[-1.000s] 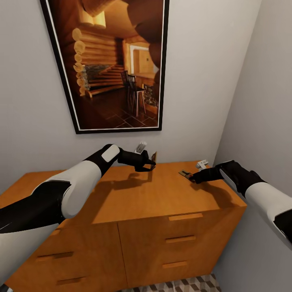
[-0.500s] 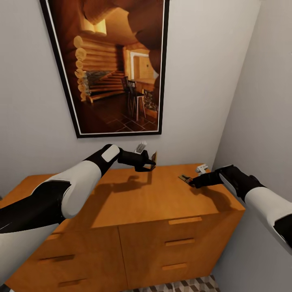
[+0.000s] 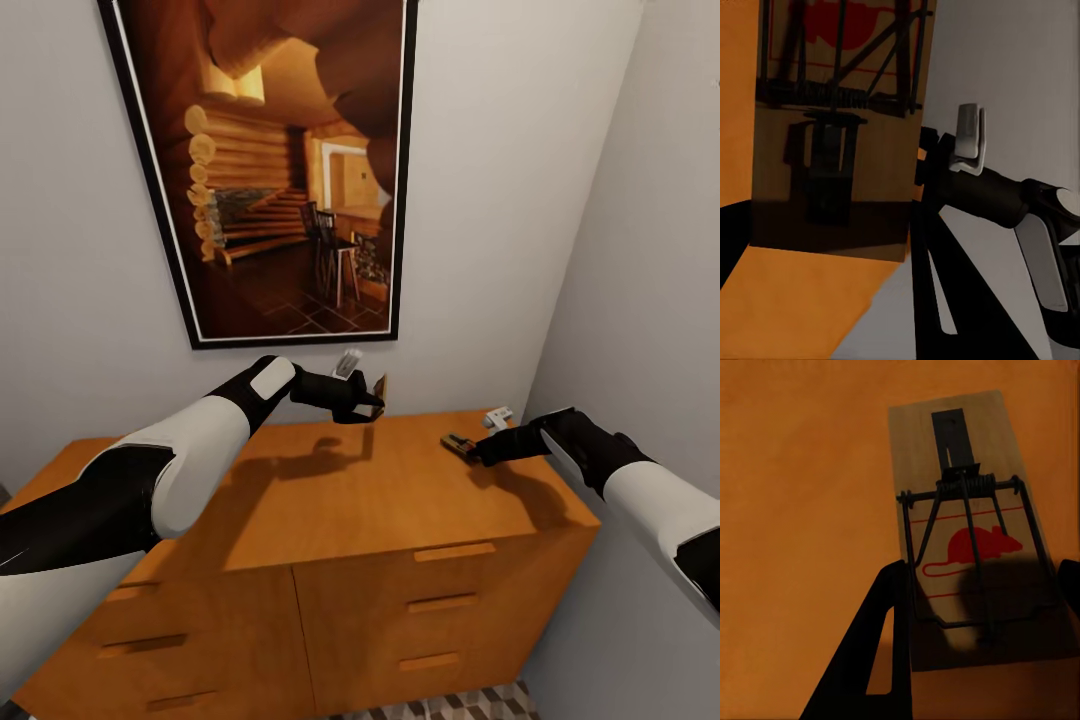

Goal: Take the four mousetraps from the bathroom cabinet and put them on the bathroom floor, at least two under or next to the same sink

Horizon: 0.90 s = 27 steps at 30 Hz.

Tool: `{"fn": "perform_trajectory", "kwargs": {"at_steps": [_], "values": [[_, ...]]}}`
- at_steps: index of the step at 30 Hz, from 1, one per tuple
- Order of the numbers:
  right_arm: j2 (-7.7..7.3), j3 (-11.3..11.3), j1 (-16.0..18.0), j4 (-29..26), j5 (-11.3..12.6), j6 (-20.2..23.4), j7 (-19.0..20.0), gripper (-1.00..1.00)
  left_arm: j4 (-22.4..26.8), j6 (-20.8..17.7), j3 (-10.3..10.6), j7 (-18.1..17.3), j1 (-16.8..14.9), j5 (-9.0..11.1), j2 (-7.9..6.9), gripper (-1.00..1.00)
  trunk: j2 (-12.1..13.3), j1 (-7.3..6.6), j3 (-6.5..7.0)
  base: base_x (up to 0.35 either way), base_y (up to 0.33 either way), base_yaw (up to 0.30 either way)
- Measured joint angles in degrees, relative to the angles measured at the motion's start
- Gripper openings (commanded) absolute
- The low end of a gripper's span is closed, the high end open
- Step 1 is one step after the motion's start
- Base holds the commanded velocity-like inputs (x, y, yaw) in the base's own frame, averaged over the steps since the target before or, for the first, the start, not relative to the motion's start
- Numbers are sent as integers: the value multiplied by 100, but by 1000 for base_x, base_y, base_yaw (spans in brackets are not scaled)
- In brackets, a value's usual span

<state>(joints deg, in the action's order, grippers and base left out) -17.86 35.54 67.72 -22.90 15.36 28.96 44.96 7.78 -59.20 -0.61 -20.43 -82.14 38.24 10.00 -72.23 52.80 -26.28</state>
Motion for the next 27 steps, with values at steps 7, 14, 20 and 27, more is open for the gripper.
{"fn": "perform_trajectory", "kwargs": {"at_steps": [7,14,20,27], "values": [[0,-2,-1,-4,8,0,0,-100,-35,0,0,4,0,0,0,-100,281,-154,126,0,0,0],[2,-2,-1,-4,9,11,-8,-100,-46,0,0,5,0,-5,0,-100,562,-308,252,0,0,0],[0,-2,-1,-5,9,23,-9,-100,-43,0,0,5,0,-8,0,-100,803,-440,359,0,0,0],[2,-10,-1,-5,9,34,-9,-100,-48,8,0,11,0,-15,0,-100,1084,-593,485,0,0,0]]}}
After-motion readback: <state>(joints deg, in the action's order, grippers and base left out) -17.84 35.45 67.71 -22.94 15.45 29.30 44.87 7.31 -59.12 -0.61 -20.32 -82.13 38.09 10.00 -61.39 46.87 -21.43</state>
